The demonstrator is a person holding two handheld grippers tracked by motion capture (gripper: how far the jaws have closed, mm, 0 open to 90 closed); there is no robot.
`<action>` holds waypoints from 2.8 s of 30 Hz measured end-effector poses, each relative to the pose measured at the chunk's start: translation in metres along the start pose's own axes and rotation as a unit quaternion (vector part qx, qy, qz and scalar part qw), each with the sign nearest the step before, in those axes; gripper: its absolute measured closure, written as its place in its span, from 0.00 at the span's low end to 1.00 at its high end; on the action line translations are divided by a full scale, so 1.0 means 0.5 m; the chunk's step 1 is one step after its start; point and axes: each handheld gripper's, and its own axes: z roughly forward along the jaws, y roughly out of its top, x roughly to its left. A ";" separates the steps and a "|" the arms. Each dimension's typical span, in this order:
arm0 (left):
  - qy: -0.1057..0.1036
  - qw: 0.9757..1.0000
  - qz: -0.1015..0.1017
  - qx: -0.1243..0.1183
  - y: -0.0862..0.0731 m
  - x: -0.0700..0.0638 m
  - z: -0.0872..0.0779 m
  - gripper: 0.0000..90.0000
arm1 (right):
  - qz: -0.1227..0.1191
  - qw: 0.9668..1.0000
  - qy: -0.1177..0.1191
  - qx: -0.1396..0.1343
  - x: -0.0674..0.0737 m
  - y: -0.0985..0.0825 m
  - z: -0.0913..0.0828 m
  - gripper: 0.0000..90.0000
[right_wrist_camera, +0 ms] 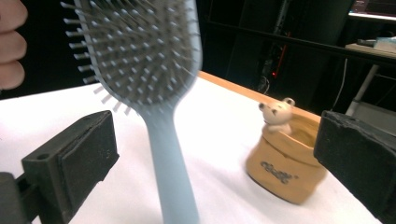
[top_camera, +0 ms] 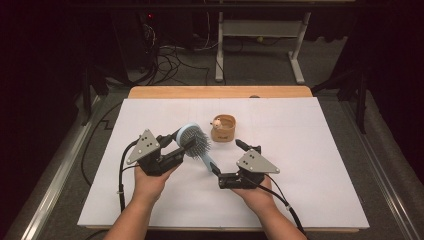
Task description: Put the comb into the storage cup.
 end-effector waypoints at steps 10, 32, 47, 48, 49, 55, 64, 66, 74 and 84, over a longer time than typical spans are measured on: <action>0.014 1.000 0.003 0.002 -0.012 0.007 -0.016 0.65 | 0.010 1.000 -0.018 0.013 -0.042 -0.033 -0.036 0.00; 0.051 0.998 0.010 -0.019 -0.022 0.027 -0.058 0.65 | 0.042 0.996 -0.066 0.032 -0.122 -0.090 -0.126 0.00; 0.058 0.998 0.015 -0.015 -0.026 0.030 -0.064 0.65 | 0.070 0.991 -0.106 0.031 -0.169 -0.121 -0.193 0.00; 0.058 0.998 0.015 -0.015 -0.026 0.030 -0.064 0.65 | 0.074 0.991 -0.108 0.031 -0.173 -0.123 -0.198 0.00; 0.058 0.998 0.015 -0.016 -0.025 0.030 -0.064 0.65 | 0.077 0.990 -0.111 0.029 -0.176 -0.124 -0.203 0.00; 0.058 0.998 0.018 -0.019 -0.014 0.024 -0.060 0.65 | 0.079 0.989 -0.121 0.027 -0.186 -0.132 -0.222 0.00; 0.050 0.998 0.016 -0.025 0.011 0.020 -0.042 0.65 | 0.077 0.989 -0.120 0.026 -0.184 -0.131 -0.219 0.00; 0.051 0.998 0.015 -0.027 0.014 0.021 -0.038 0.65 | 0.078 0.990 -0.119 0.025 -0.183 -0.131 -0.219 0.00; 0.051 0.998 0.011 -0.030 0.021 0.026 -0.017 0.65 | 0.079 0.989 -0.120 0.023 -0.183 -0.131 -0.218 0.00; 0.045 0.998 0.003 -0.042 0.041 0.027 0.002 0.65 | 0.078 0.990 -0.119 0.022 -0.183 -0.131 -0.217 0.00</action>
